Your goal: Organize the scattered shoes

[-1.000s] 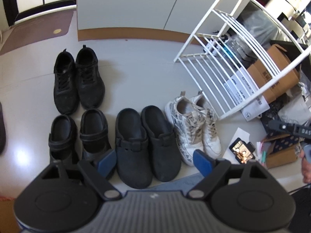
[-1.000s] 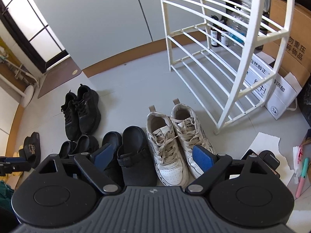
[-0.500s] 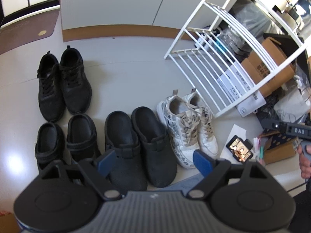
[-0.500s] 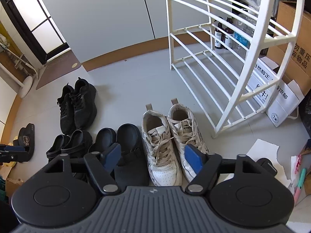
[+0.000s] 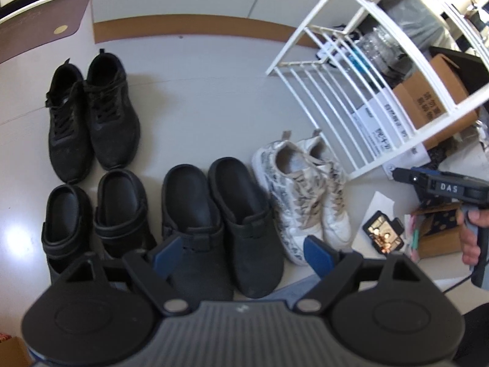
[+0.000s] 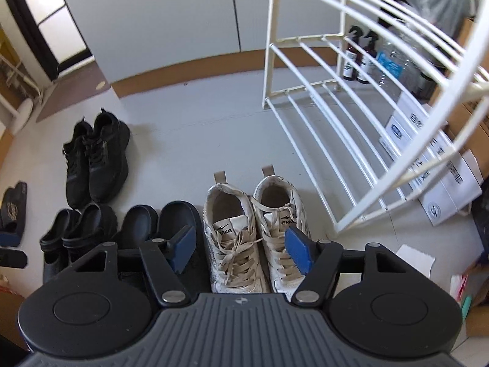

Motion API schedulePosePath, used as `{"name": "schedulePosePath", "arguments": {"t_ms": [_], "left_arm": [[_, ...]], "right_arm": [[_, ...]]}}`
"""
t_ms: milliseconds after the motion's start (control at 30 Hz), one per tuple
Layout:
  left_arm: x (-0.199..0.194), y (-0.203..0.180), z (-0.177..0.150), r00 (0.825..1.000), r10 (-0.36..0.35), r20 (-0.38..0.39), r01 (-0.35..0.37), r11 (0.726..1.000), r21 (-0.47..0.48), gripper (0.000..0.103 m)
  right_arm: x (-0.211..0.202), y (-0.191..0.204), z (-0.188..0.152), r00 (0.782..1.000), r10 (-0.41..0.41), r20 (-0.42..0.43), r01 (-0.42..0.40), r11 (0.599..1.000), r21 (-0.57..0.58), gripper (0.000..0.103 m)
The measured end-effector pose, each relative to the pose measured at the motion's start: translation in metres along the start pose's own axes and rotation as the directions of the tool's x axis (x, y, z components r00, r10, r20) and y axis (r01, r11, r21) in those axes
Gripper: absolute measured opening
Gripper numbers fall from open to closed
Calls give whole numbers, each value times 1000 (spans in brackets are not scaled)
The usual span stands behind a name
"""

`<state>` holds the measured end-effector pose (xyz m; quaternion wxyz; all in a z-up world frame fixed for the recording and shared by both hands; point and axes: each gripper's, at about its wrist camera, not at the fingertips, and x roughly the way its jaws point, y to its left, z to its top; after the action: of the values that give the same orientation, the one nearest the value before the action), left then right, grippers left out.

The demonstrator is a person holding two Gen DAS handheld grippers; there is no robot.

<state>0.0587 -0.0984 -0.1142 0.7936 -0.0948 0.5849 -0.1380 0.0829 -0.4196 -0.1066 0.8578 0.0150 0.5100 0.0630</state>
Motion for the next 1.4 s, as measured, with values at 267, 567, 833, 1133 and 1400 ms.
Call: {"name": "schedulePosePath", "arguments": {"t_ms": [267,567,833,1133,1400], "left_arm": [[3,32,5,999,-31,-21,29,996,-82,88],[13,57,9,999,-8,-49,1,990,-143,88],[20,69,11,997,-4,-74,-9,984,-177,88],[34,71,12,993,-4,-118,-17,984,-176,88],[42,69,13,990,-2,-140,-23,984,-176,88]], "right_arm": [[43,-16,14,994,81,77,-86,994,62,67],[94,-11,13,985,142,95,-143,990,-3,67],[135,-12,8,984,161,70,-158,987,-40,67],[183,-23,-10,993,116,30,-116,993,-4,50],[200,-31,-21,994,108,20,-108,994,6,49]]}}
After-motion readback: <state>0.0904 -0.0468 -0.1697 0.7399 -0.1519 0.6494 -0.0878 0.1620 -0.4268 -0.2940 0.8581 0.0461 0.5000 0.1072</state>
